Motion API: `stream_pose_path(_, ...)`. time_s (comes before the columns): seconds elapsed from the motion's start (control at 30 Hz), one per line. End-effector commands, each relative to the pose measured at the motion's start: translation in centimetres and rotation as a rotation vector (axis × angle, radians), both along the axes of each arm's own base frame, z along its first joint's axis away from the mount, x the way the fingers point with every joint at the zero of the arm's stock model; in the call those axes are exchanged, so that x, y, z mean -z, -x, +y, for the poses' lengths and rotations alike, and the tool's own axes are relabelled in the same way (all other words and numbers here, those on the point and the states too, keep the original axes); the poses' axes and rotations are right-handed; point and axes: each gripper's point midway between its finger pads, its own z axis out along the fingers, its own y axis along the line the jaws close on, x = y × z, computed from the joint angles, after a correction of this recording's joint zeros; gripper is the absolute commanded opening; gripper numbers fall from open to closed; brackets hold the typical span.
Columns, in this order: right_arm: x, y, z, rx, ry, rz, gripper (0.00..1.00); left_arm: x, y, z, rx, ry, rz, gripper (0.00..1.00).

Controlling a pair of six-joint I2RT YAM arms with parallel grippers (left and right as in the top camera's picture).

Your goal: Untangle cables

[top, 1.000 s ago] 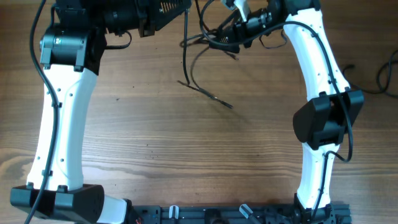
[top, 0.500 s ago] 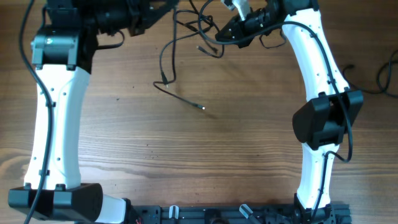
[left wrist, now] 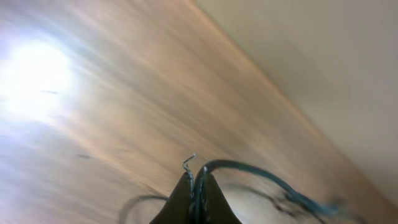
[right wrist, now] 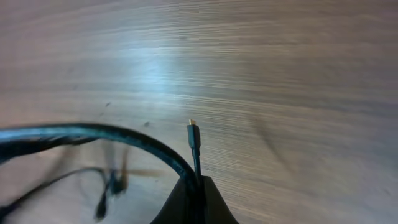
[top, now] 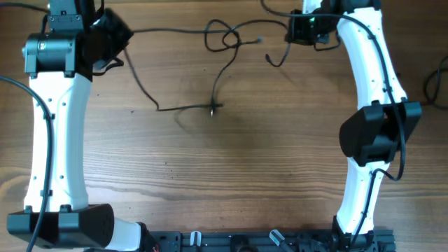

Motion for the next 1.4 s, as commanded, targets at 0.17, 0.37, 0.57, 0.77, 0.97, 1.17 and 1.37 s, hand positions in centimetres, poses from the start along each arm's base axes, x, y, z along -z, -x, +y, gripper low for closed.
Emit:
stream_pose_path(0.17, 2.1, 0.7, -11.6, 0.345, 0.214, 0.110, 0.04, 1.5, 1.1, 10.7, -0.325, -0.348, 0.113, 0.04)
stream_pose_path(0.37, 1.9, 1.4, -10.1, 0.166, 0.119, 0.114, 0.04, 4.4, 1.9, 13.4, -0.363, -0.311, 0.217, 0.04)
stream_pose_path(0.57, 1.1, 2.8, -2.6, -0.108, -0.034, 0.100, 0.04, 8.3, -0.4, 4.1, 0.119, 0.023, 0.260, 0.04)
stream_pose_path(0.77, 1.1, 4.3, 2.4, -0.211, -0.029, 0.118, 0.04, 10.4, 0.2, -3.5, 0.423, 0.188, 0.287, 0.04)
stream_pose_path(0.97, 1.5, 5.3, 6.5, -0.298, -0.020, 0.112, 0.04, 13.8, 1.0, -7.7, 0.535, 0.172, 0.328, 0.04)
stream_pose_path(1.17, 2.7, 5.2, 7.1, -0.265, 0.006, 0.142, 0.04, 15.5, 1.0, -8.9, 0.564, 0.166, 0.322, 0.31)
stream_pose_path(1.37, 3.0, 4.7, 6.3, -0.199, 0.044, 0.149, 0.04, 14.2, -0.1, -11.0, 0.628, 0.255, 0.233, 0.95)
